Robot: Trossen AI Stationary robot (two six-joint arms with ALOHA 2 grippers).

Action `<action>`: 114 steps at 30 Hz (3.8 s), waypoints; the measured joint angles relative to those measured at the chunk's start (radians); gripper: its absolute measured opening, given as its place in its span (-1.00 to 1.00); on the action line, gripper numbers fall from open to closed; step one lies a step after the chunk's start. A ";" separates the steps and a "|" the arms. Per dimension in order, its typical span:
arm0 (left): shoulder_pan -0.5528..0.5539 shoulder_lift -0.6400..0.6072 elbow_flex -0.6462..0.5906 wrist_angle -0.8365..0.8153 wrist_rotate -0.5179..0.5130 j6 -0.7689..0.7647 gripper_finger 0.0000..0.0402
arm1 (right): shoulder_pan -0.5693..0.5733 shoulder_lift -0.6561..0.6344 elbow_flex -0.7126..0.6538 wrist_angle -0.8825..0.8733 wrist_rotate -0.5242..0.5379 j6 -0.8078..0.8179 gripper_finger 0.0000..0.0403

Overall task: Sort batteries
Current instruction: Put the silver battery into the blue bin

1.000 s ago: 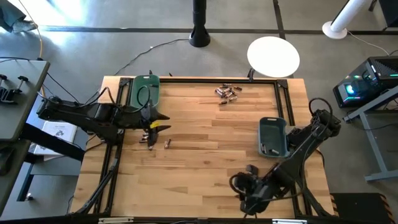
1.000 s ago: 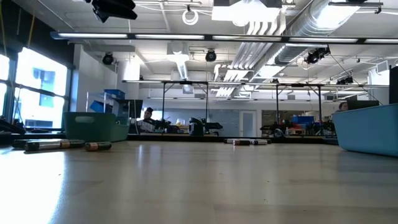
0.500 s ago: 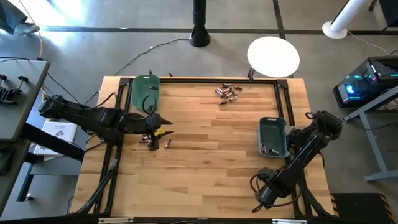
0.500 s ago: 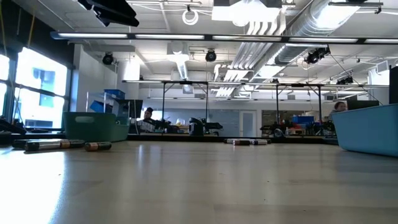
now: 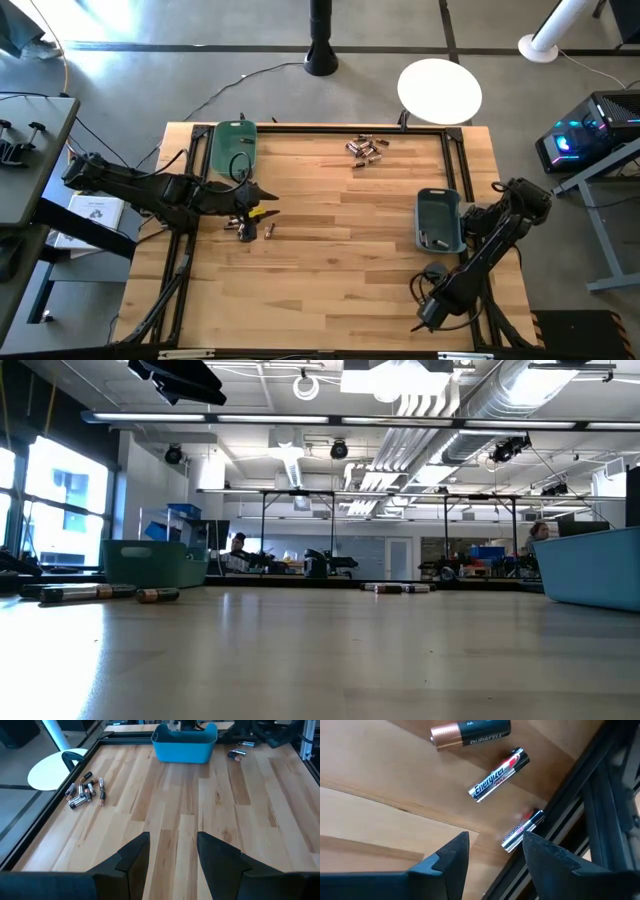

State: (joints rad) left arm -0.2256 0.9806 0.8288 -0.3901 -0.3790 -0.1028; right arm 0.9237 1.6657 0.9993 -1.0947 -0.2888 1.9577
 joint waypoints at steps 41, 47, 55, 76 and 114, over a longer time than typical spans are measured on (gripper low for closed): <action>0.000 -0.001 0.000 -0.001 0.001 -0.017 -0.21 | 0.080 -0.232 -0.352 0.323 0.205 0.269 -0.14; 0.000 -0.001 0.001 -0.001 0.001 -0.026 -0.21 | 0.079 -0.232 -0.352 0.337 0.209 0.237 -0.51; 0.000 -0.001 0.001 -0.002 0.008 -0.046 -0.21 | 0.080 -0.226 -0.316 0.337 0.192 0.183 -0.91; -0.004 0.201 0.002 0.388 0.076 0.042 -0.21 | 0.041 -0.225 -0.079 0.592 1.546 -0.846 -0.89; -0.002 0.659 0.005 1.317 0.452 0.051 -0.21 | -0.420 -0.226 -0.113 1.713 0.899 -2.152 -0.90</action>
State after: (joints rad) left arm -0.2276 1.6394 0.8340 0.9268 0.0727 -0.0517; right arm 0.5037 1.4395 0.8864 0.6180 0.6098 -0.1943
